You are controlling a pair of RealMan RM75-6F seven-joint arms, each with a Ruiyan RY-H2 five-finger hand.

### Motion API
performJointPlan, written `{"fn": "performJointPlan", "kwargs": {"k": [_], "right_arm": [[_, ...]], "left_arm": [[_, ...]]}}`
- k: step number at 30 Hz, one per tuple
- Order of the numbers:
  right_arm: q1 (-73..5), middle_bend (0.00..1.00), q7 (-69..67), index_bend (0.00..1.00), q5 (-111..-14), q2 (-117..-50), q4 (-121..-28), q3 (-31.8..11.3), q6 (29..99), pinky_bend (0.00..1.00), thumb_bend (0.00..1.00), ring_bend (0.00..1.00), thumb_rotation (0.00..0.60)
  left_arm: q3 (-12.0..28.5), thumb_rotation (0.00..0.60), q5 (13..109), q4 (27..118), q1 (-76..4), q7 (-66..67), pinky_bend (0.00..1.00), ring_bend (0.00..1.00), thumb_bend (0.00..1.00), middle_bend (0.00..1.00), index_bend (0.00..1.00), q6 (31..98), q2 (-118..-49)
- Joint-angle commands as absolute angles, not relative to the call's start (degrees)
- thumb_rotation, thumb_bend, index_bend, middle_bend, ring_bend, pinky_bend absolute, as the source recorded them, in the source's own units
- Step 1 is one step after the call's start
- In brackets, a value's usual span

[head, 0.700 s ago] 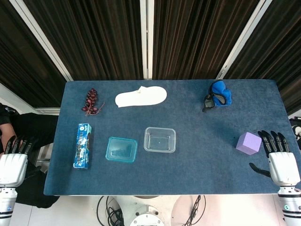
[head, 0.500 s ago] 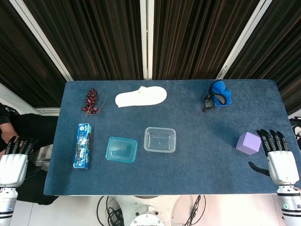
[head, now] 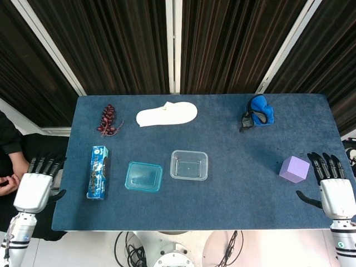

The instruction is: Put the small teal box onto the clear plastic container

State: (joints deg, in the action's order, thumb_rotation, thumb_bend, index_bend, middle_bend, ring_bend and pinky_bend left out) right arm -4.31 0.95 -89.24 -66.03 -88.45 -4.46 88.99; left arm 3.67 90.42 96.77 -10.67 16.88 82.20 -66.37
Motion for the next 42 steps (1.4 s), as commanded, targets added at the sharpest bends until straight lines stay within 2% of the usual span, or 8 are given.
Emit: {"fn": "performJointPlan", "kwargs": {"k": [1,5,8,13,20,26,34,42], "right_arm": [[-4.45,0.10,0.81,0.00,-89.47,-66.01,-88.33,-4.56,89.12,0.02,0.02,0.00,0.600],[-4.89,0.09,0.39,0.00,-89.94,-66.39,-88.01,-4.43,88.65,0.02,0.02,0.00,0.600],[-5.20,0.09,-0.12,0.00,-90.26,-66.66,-87.52,-4.18,88.13,0.02,0.02,0.00,0.600],[-5.18,0.09,-0.87,0.00,-90.28,-66.81,-86.81,-4.16,88.30,0.02,0.02,0.00,0.600],[-5.44,0.09,-1.94,0.00,-90.16,-66.93,-85.91,-4.28,88.10,0.02,0.02,0.00,0.600],[-5.59,0.09,-2.88,0.00,-90.09,-67.26,-85.06,-4.23,87.92,0.02,0.02,0.00,0.600],[-5.37,0.09,-4.20,0.00,-89.72,-67.45,-83.92,-4.09,87.97,0.02,0.02,0.00,0.600],[-5.25,0.09,-5.02,0.00,-89.58,-67.59,-83.15,-3.96,87.97,0.02,0.02,0.00,0.600]], "left_arm": [[5.33,0.600,90.30,102.33,-16.58,21.18,0.06,0.05,0.00,0.13,0.17,74.02,-65.81],[7.91,0.600,81.53,107.60,-23.30,27.63,0.06,0.05,0.00,0.13,0.18,62.31,-66.79],[9.85,0.600,71.56,108.05,-29.36,33.46,0.06,0.05,0.00,0.13,0.17,54.00,-69.63],[9.90,0.600,55.14,105.75,-37.02,43.56,0.06,0.03,0.00,0.08,0.11,49.03,-75.18],[6.96,0.600,36.35,103.08,-46.06,55.91,0.04,0.00,0.00,0.02,0.04,53.43,-83.34],[6.30,0.600,27.98,102.58,-50.87,60.34,0.04,0.00,0.00,0.00,0.03,58.21,-88.21],[5.60,0.600,24.81,101.54,-54.16,63.11,0.04,0.00,0.00,0.00,0.03,64.41,-91.86],[6.49,0.600,17.52,101.20,-57.49,64.67,0.04,0.00,0.00,0.00,0.03,64.06,-92.22]]}}
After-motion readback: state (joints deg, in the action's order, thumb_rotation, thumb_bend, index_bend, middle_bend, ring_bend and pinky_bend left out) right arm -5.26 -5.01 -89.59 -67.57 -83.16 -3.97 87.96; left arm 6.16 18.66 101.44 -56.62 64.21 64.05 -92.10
